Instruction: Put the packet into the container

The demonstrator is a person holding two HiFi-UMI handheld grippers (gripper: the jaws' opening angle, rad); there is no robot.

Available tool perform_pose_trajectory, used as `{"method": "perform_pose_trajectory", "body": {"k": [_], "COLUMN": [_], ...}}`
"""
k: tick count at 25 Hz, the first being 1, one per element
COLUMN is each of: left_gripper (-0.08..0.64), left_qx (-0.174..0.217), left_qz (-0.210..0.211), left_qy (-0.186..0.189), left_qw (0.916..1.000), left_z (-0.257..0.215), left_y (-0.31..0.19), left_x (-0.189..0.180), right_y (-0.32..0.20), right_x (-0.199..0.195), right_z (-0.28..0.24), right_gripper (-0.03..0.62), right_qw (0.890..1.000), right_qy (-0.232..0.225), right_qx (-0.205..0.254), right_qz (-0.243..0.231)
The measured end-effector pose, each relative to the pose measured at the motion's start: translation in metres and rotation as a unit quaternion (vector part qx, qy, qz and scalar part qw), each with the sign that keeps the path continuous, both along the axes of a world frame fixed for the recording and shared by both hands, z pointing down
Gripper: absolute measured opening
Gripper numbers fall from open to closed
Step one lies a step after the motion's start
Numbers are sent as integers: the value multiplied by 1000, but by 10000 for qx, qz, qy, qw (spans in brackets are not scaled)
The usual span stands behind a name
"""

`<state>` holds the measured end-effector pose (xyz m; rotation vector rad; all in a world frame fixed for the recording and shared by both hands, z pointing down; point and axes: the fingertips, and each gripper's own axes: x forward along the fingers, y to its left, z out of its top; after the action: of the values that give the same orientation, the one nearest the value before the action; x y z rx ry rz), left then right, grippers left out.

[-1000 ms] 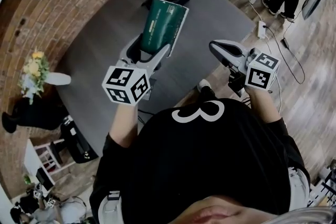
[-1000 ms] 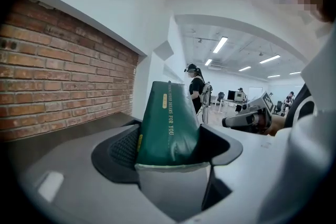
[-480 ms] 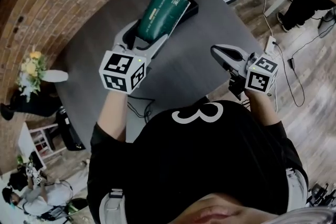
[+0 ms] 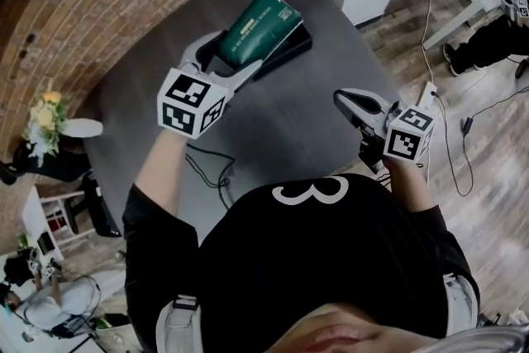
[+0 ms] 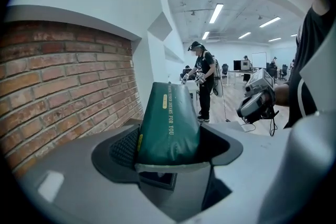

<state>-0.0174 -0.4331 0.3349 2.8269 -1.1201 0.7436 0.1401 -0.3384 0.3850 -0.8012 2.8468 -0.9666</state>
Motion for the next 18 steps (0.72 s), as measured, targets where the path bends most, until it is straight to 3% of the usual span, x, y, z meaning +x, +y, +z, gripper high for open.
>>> {"method": "perform_pose_trajectory", "body": {"k": [4,8,18], "left_gripper": [382,382,382], "left_qx": [14,-245,-550], "left_qz": [353,587,892], "left_qy": [-286,-509,-876], "left_qw": [9990,9967,9906], "left_z": [18,44,104], "left_y": [-15,-21,-56], "left_x": [9,13,7], "right_y": [-16,-27,-48], "right_x": [9,15,12], "right_z": [14,29,57], "right_gripper": [0,0,0], "right_qw": [9998,9994,9976], "right_qy": [19,-12,112], "right_qx": [-177,-336,-680], "right_qz": [-25,-10,-28]}}
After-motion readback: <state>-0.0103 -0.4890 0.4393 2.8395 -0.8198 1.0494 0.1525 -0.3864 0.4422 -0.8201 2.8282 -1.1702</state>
